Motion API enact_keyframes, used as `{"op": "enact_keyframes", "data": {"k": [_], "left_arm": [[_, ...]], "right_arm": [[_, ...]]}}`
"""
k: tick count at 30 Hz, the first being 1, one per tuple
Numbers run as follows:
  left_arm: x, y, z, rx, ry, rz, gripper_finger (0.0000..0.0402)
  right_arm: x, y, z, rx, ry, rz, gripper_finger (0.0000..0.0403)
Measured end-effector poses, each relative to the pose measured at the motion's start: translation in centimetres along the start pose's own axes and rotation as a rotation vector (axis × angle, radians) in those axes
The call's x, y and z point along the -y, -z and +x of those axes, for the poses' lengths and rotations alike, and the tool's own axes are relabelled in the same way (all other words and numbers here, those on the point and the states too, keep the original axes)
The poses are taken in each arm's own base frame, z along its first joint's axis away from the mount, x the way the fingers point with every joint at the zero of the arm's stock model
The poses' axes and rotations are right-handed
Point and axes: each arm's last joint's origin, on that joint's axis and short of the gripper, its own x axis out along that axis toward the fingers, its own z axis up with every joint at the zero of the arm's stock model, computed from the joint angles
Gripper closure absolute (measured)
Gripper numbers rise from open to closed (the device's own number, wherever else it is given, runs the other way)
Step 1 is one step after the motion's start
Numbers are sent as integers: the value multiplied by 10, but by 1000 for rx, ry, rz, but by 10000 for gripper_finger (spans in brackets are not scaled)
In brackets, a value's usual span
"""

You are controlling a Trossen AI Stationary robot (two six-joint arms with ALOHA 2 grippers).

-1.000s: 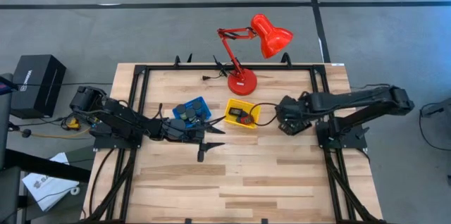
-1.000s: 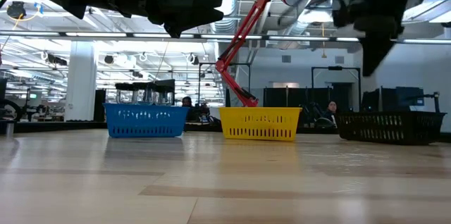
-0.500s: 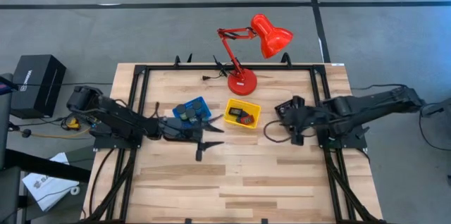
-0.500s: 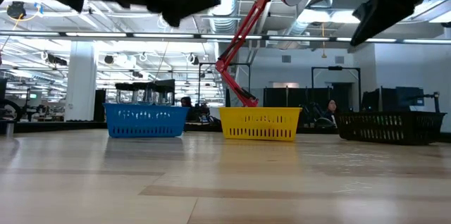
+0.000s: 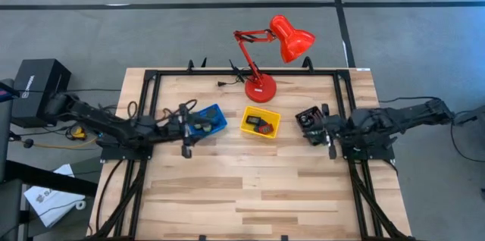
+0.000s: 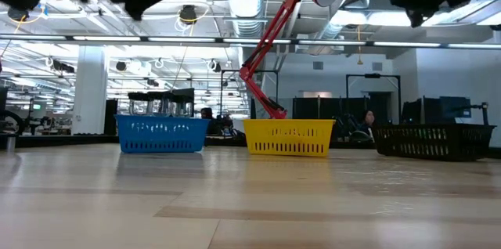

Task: Pick & Place Office items
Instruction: Return to Home Position

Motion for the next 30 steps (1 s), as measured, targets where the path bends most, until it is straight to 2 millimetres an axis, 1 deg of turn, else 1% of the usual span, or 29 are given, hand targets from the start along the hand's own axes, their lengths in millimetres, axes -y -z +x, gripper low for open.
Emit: {"op": "enact_keyframes", "data": {"k": [4, 8, 12, 15, 19, 22, 27, 30], "left_arm": [[-9, 15, -23, 15, 0, -25, 221], [-15, 24, -38, 41, -4, -29, 221], [-19, 35, -51, 51, -5, -17, 221], [-22, 42, -58, 63, -16, -20, 221], [-24, 39, -61, 88, -47, -32, 221], [-25, 39, -61, 89, -47, -33, 221], [-24, 39, -61, 87, -46, -29, 221], [-25, 38, -61, 92, -46, -28, 221]], "right_arm": [[0, 18, -3, 79, -25, -52, 332], [2, 37, -5, 127, -28, -74, 332], [4, 48, -12, 194, -29, -49, 332], [6, 51, -18, 251, -31, -41, 332], [8, 58, -25, 310, -28, -60, 332], [8, 64, -22, 271, -28, -71, 332], [8, 67, -22, 242, -29, -71, 332], [8, 63, -23, 269, -30, -64, 332]]}}
